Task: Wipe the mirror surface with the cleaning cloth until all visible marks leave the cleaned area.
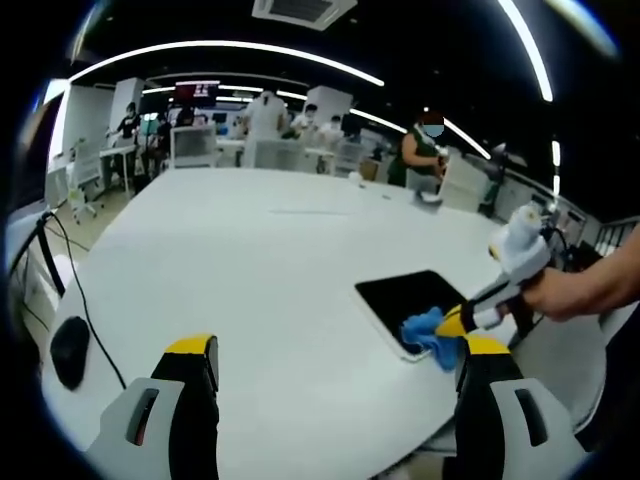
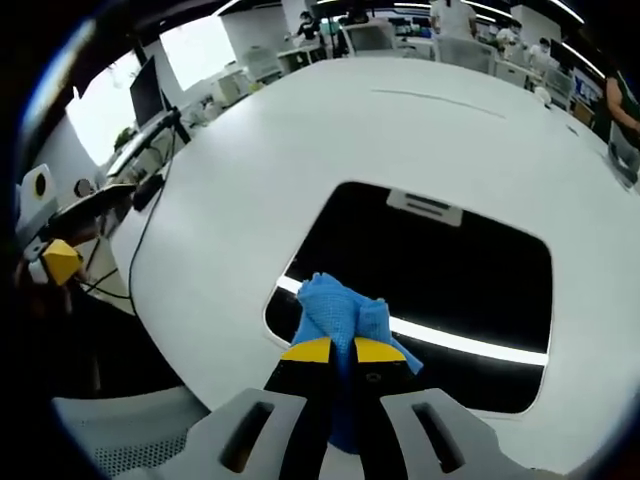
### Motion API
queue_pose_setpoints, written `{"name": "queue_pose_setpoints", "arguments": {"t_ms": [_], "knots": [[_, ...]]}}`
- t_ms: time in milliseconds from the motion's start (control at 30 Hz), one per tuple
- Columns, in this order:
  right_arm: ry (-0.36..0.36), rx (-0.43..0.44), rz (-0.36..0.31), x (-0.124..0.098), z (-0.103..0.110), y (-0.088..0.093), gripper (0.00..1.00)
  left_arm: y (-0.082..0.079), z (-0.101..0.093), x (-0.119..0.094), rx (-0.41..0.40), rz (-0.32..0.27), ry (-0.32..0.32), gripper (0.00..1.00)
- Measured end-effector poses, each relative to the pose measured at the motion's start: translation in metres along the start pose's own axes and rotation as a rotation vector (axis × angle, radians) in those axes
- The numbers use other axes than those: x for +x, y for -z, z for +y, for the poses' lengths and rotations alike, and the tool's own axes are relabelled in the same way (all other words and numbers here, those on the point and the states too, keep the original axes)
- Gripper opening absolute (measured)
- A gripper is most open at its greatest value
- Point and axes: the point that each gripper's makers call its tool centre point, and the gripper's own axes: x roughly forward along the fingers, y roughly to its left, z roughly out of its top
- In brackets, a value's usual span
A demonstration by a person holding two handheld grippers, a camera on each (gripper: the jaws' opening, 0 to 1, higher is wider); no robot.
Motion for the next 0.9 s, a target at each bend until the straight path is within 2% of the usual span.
{"name": "queue_pose_setpoints", "arguments": {"t_ms": [433,533,900], "knots": [[-0.052,-0.043,-0.006,0.009,0.026,-0.009,0.0,-0.001,-0.005,-0.001,0.019,0.001,0.013,0.99],[-0.043,-0.071,0.004,0.011,0.026,-0.011,0.0,-0.002,-0.005,0.0,0.02,0.002,0.008,0.99],[-0.06,-0.033,-0.008,0.01,0.026,-0.009,0.01,-0.005,-0.002,0.002,0.02,0.009,-0.011,0.99]]}}
